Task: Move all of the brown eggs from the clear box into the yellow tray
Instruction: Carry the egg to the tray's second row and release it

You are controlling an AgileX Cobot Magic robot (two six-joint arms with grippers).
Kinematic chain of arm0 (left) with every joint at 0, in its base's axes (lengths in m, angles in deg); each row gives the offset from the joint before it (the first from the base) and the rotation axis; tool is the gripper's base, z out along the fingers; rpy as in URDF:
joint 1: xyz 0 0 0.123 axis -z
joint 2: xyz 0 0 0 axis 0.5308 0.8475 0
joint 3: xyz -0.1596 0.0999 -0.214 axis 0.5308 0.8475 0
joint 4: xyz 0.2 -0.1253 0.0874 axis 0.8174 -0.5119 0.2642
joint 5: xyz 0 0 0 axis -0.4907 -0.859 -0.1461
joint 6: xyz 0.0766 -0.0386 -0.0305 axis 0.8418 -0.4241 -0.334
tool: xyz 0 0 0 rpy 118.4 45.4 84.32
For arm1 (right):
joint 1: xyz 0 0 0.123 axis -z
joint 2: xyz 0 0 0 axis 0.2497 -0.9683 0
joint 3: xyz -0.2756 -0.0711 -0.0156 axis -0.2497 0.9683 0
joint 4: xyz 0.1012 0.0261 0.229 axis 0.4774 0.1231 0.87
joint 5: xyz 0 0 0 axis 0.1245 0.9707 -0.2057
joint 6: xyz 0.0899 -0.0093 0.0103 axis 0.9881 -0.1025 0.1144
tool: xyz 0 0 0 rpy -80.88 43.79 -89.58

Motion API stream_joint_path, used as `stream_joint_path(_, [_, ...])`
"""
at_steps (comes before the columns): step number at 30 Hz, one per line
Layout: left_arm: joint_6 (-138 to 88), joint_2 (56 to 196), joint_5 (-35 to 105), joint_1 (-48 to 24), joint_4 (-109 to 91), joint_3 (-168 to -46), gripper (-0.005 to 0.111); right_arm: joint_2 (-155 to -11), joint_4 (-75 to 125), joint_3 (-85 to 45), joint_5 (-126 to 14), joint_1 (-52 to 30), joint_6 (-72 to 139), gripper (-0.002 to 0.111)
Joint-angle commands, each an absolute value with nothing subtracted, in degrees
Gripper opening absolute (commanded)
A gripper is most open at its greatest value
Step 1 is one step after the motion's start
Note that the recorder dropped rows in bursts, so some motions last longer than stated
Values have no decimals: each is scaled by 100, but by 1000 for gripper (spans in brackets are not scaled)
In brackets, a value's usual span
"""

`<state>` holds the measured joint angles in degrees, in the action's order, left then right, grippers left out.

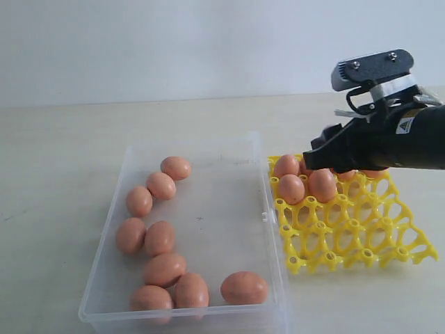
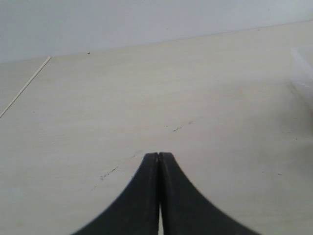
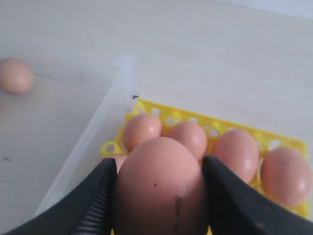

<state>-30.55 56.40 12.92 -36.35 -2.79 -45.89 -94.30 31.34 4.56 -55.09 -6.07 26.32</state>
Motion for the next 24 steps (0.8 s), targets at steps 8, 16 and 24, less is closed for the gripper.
stream_joint_path(8, [-3079, 5644, 1343, -3606, -282, -4612, 0, -9796, 3118, 492, -5436, -45, 2799, 0])
stream_joint_path(16, [-3079, 5644, 1343, -3606, -282, -4612, 0, -10282, 3096, 492, -5655, -45, 2747, 0])
stream_joint_path(24, [-3079, 5644, 1343, -3606, -282, -4612, 0, -10597, 3096, 492, -5939, 120, 2747, 0])
